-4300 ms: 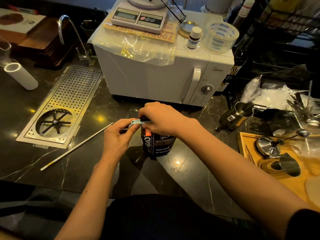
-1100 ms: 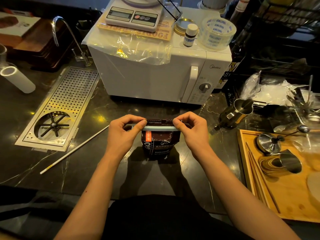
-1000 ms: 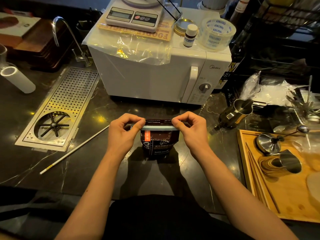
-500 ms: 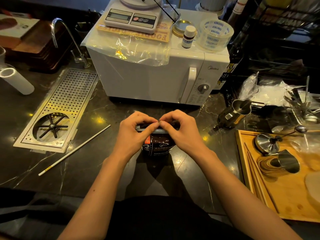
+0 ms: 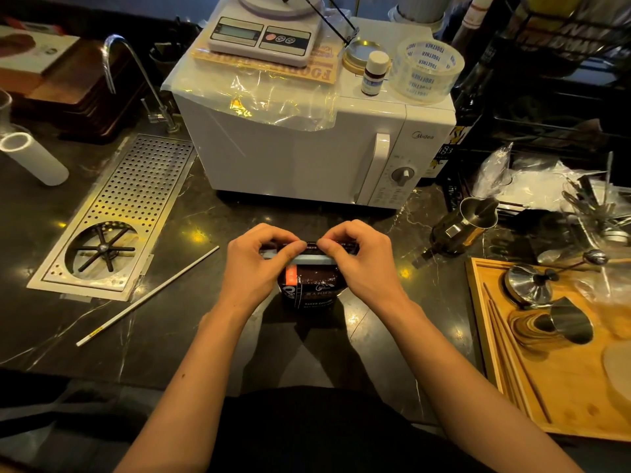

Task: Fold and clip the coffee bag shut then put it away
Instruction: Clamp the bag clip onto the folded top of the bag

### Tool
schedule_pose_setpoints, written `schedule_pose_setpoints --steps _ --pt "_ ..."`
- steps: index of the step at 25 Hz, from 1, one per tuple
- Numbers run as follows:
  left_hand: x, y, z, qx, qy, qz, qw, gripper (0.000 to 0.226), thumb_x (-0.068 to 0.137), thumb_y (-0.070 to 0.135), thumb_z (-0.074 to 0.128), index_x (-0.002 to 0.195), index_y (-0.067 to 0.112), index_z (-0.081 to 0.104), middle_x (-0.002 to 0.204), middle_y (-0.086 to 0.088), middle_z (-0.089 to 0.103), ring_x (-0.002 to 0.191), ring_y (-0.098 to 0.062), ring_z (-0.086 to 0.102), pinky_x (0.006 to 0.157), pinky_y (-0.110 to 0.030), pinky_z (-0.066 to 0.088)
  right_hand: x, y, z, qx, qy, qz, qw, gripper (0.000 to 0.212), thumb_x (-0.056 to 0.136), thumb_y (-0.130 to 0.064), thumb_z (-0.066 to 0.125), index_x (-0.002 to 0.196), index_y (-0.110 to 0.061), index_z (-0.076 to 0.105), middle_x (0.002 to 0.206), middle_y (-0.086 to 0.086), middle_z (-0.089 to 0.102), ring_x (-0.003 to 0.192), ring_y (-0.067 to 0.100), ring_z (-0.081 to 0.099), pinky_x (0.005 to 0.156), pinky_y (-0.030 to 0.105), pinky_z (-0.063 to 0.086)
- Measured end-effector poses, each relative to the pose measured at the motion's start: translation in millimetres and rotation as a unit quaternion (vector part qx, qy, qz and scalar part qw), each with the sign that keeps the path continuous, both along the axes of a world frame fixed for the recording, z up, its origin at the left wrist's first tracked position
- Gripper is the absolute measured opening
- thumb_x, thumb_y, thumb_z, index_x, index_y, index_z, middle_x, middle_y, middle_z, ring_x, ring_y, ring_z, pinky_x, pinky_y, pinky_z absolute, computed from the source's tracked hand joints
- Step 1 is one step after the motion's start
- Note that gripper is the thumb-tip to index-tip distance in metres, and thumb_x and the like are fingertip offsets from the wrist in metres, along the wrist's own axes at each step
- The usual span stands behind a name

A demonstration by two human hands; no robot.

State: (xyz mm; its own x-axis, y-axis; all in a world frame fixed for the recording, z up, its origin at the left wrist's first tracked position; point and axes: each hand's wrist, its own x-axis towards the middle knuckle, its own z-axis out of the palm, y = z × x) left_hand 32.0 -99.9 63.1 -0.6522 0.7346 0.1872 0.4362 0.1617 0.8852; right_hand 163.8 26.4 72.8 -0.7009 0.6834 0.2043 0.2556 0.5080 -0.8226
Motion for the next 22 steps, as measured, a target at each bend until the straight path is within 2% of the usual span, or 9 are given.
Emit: schedule_pose_setpoints --steps 2,4,7,11,16,18,22 --pt "0 -1 -2 0.006 -0.001 0.012 1.000 0.007 0.082 0.017 0.073 0.083 0.024 0.072 0.084 0.012 0.067 0.084 -0.008 0.064 0.076 -0.021 0.050 3 1 -2 0.001 0.003 -0.006 1.000 0.005 0.083 -0.014 0.071 0.078 -0.014 0.069 0.078 -0.004 0.066 0.077 0.006 0.059 0.071 0.016 0.044" --pt "1 -1 -3 0.013 -0.002 0.015 1.000 0.007 0.082 0.016 0.073 0.083 0.023 0.072 0.084 0.012 0.067 0.084 -0.007 0.063 0.075 -0.016 0.049 2 1 -3 0.002 0.010 -0.011 1.000 0.007 0.082 -0.012 0.071 0.076 -0.014 0.069 0.077 -0.004 0.065 0.075 0.006 0.059 0.071 0.018 0.045" --pt "0 -4 -4 0.009 -0.050 0.031 0.998 0.009 0.082 0.017 0.073 0.086 0.025 0.071 0.088 0.011 0.068 0.087 -0.002 0.064 0.075 -0.012 0.049 3 3 -5 -0.027 0.011 -0.012 1.000 0.005 0.084 -0.015 0.072 0.080 -0.018 0.071 0.080 -0.006 0.068 0.079 0.005 0.062 0.074 0.019 0.048" --pt "-1 -10 -9 0.022 -0.082 0.043 0.995 0.007 0.085 0.014 0.069 0.083 0.021 0.071 0.086 0.008 0.069 0.083 0.002 0.062 0.073 -0.011 0.048 14 8 -14 -0.101 0.025 -0.012 0.995 0.008 0.089 -0.013 0.067 0.085 -0.018 0.072 0.083 -0.004 0.070 0.080 0.015 0.064 0.076 0.038 0.053" --pt "0 -11 -10 0.024 -0.095 0.022 0.995 0.011 0.089 0.013 0.065 0.086 0.021 0.071 0.090 0.007 0.069 0.088 -0.003 0.062 0.075 -0.013 0.049 16 11 -17 -0.149 0.043 -0.006 0.988 0.006 0.088 -0.015 0.069 0.085 -0.018 0.073 0.084 0.003 0.072 0.082 0.026 0.066 0.077 0.045 0.055" --pt "-2 -12 -10 0.021 -0.098 0.010 0.995 0.013 0.091 0.013 0.062 0.088 0.022 0.071 0.092 0.007 0.069 0.090 -0.003 0.062 0.076 -0.013 0.049 20 13 -15 -0.185 0.057 -0.004 0.981 0.006 0.086 -0.013 0.072 0.082 -0.017 0.073 0.082 0.005 0.072 0.079 0.026 0.067 0.074 0.041 0.055" --pt "0 -12 -11 0.018 -0.087 0.013 0.996 0.012 0.091 0.013 0.062 0.088 0.020 0.072 0.091 0.008 0.069 0.088 -0.002 0.062 0.075 -0.013 0.049 22 14 -16 -0.222 0.077 -0.012 0.972 0.012 0.085 -0.006 0.069 0.077 -0.014 0.068 0.074 -0.001 0.066 0.069 0.003 0.060 0.067 0.020 0.051"
